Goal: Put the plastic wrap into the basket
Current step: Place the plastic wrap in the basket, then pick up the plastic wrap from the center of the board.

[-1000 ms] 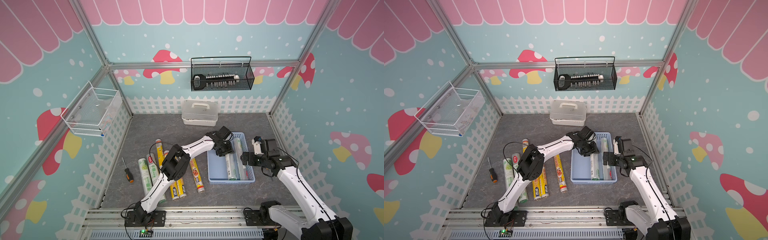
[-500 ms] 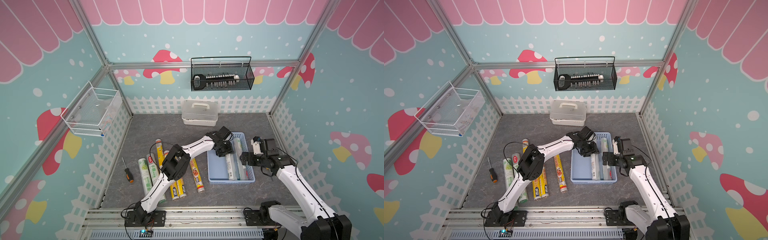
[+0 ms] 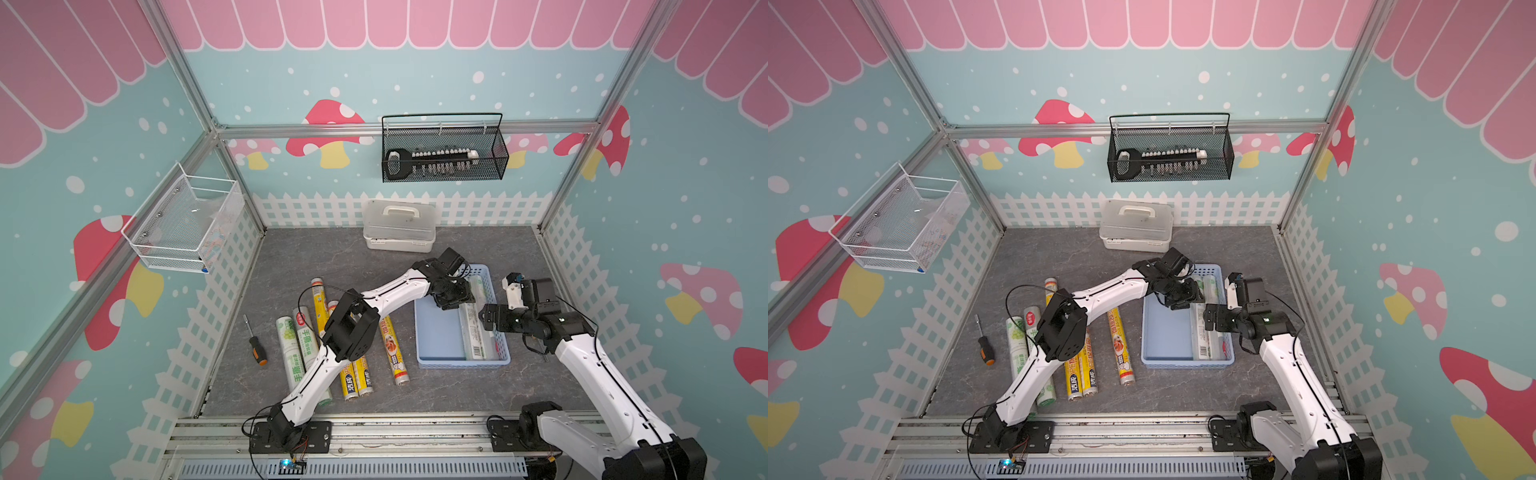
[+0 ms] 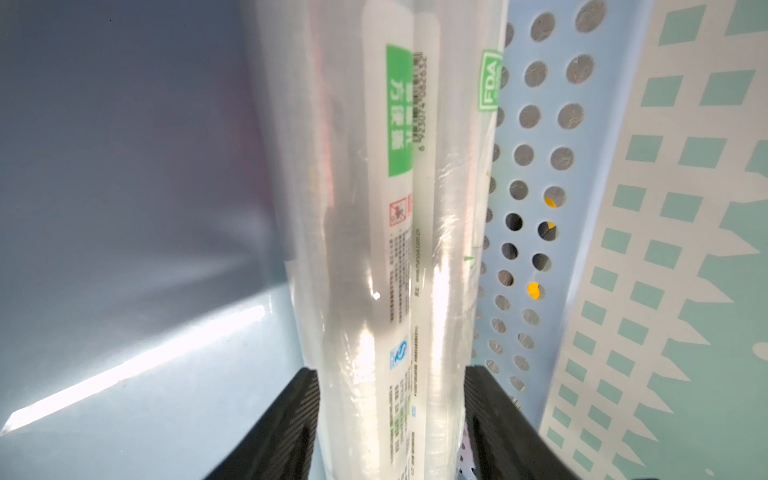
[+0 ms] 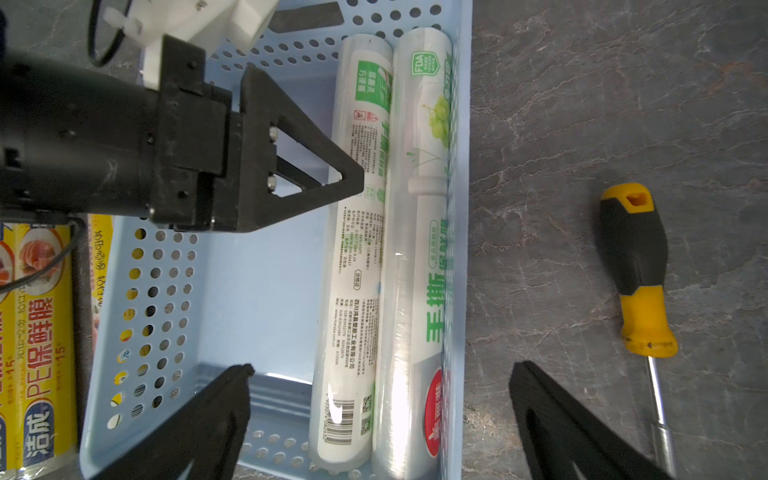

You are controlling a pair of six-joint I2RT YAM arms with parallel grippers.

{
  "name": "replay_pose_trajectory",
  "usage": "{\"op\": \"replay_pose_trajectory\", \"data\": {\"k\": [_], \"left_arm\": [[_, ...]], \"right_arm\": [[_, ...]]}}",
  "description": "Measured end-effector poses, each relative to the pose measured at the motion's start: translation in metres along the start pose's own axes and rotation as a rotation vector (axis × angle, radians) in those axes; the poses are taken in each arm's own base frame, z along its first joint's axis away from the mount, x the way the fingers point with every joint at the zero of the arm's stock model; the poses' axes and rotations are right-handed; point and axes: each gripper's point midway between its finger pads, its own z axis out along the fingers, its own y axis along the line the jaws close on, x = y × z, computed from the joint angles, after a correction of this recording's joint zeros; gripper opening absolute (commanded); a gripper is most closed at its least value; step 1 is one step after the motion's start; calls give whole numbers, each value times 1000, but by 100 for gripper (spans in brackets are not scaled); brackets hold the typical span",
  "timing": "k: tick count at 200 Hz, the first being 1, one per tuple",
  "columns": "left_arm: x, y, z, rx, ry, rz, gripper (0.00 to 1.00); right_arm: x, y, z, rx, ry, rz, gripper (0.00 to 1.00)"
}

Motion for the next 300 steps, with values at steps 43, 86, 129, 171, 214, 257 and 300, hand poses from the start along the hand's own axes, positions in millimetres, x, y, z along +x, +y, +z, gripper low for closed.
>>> {"op": "replay_pose_trajectory", "data": {"k": [43, 86, 129, 171, 214, 257, 300], "left_arm": [[3, 15, -54, -116, -130, 72, 64], [1, 12, -171, -172, -435, 145, 76], [16, 82, -227, -321, -607, 82, 99], [39, 175, -240, -439, -620, -80, 99], [56, 207, -226, -405, -552, -153, 91], [57, 200, -199, -348, -459, -157, 79], [56, 203, -163, -392, -340, -167, 74]], "right_arm": [[-16, 31, -14, -168, -78, -21, 100], [-41, 72, -24, -386, -135, -32, 99], [-35, 130, -18, -478, -74, -175, 100], [-26, 178, -5, -486, -22, -308, 100], [-12, 211, 13, -458, 24, -409, 100], [-1, 218, 31, -422, 64, -437, 100], [5, 220, 43, -402, 97, -436, 99]]}}
